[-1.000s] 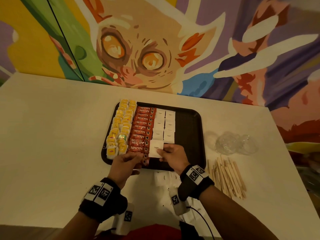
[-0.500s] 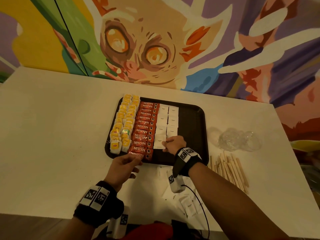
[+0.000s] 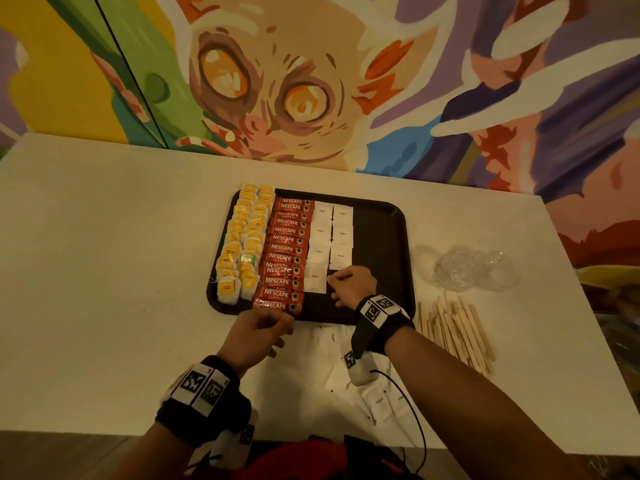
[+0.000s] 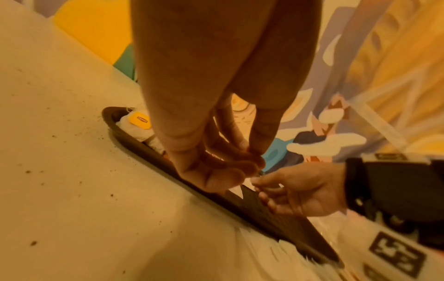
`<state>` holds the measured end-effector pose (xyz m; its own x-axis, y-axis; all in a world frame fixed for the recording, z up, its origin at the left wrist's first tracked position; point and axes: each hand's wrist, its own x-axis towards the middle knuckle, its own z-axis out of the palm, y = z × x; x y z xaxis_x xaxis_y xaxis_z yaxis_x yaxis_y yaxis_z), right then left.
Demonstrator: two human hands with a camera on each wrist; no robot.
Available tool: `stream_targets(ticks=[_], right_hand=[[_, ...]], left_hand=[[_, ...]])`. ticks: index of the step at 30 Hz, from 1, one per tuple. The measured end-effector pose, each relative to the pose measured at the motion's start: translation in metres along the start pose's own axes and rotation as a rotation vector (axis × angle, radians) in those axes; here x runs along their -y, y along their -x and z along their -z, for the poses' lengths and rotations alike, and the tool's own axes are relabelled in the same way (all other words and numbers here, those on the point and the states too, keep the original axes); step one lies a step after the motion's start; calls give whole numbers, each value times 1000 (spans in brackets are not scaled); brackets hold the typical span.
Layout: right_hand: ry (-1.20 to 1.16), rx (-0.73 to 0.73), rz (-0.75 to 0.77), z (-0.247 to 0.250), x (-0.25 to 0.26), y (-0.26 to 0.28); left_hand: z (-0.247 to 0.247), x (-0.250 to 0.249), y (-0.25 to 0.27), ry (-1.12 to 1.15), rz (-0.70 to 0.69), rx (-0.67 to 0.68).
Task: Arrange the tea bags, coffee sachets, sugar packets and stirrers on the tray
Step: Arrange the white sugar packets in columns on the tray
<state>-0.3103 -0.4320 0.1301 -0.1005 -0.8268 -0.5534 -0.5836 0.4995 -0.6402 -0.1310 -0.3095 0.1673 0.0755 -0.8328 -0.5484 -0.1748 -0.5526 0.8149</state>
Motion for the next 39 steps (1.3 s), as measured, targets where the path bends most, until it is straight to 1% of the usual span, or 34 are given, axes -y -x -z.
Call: stream_targets(ticks=[2, 6, 9, 12, 15, 18, 20, 21, 24, 26, 30, 33, 36, 39], right_hand=[[-37, -14, 48, 10, -6, 11], [-65, -6, 120, 37, -30, 36], [27, -3, 158, 56, -55, 51], [176, -10, 146, 71, -83, 67], [319, 7, 110, 75, -105, 82], [417, 46, 69, 70, -117, 93], [431, 58, 77, 62, -120, 97], [442, 52, 90, 58, -122, 98], [521, 35, 130, 48, -122, 98], [526, 28, 150, 44, -122, 98], [556, 53, 182, 44, -122, 99], [564, 85, 205, 44, -122, 101], [531, 74, 200, 43, -123, 99], [516, 63, 204, 40, -123, 97]], left_hand=[[-4, 2, -4, -113, -35, 39], [-22, 0, -14, -338, -110, 173], [-42, -4, -21, -552, -159, 245], [-62, -4, -26, -818, -247, 277], [-78, -2, -26, -1023, -284, 295], [-91, -2, -23, -1178, -357, 280], [-96, -2, -21, -1260, -417, 276], [-97, -1, -21, -1290, -422, 280], [-97, 3, -21, -1329, -413, 278], [-97, 4, -21, -1308, -409, 276], [-101, 8, -17, -1163, -354, 281], [-104, 10, -18, -1096, -355, 245], [-107, 11, -22, -1051, -336, 241], [-108, 14, -24, -990, -276, 227]])
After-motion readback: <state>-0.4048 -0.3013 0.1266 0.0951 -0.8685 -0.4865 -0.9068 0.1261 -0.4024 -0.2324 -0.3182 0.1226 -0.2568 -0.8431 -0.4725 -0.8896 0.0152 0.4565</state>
